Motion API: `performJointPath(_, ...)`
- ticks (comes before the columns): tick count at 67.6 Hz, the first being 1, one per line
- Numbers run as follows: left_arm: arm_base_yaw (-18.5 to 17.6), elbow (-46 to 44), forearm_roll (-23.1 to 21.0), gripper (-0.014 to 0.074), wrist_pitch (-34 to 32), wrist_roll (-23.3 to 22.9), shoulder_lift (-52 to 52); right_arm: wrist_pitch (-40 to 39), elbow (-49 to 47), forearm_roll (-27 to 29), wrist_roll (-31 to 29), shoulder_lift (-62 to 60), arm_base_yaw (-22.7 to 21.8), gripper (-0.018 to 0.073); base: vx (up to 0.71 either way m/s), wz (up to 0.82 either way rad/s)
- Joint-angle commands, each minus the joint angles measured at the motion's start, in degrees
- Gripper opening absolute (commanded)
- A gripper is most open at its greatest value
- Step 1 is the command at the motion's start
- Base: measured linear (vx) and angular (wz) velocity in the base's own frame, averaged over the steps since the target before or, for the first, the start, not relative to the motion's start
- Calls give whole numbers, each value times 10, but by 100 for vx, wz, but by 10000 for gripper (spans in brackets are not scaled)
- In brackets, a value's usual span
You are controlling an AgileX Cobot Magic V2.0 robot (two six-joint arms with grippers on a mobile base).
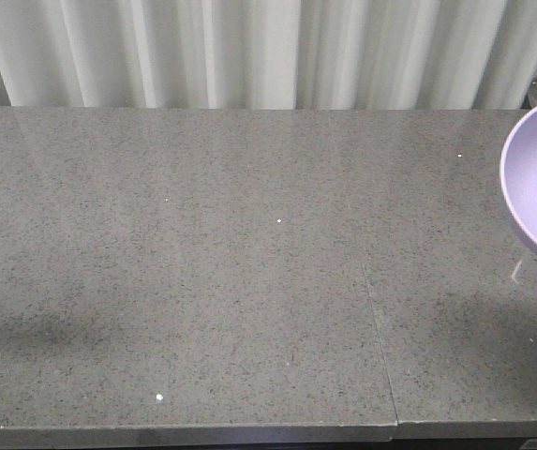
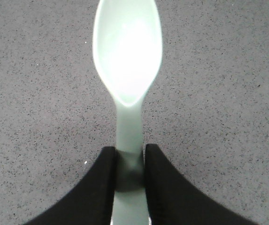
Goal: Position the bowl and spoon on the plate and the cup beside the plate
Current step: 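Drive the base to the counter with the pale blue plate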
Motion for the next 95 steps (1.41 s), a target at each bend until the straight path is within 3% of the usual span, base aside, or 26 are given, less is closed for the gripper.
performJointPath(1,-3,-13,-2,-6,-27,0,-13,-40,-17,0,-4,-4,-1,-6,-2,-7)
performJointPath(40,-3,-13,-2,-6,-27,0,-13,-40,-17,0,-4,-4,-1,-6,-3,-18)
performJointPath(95,-3,-13,-2,-6,-28,0,-13,-40,-17,0,-4,-4,-1,-6,-7,-44)
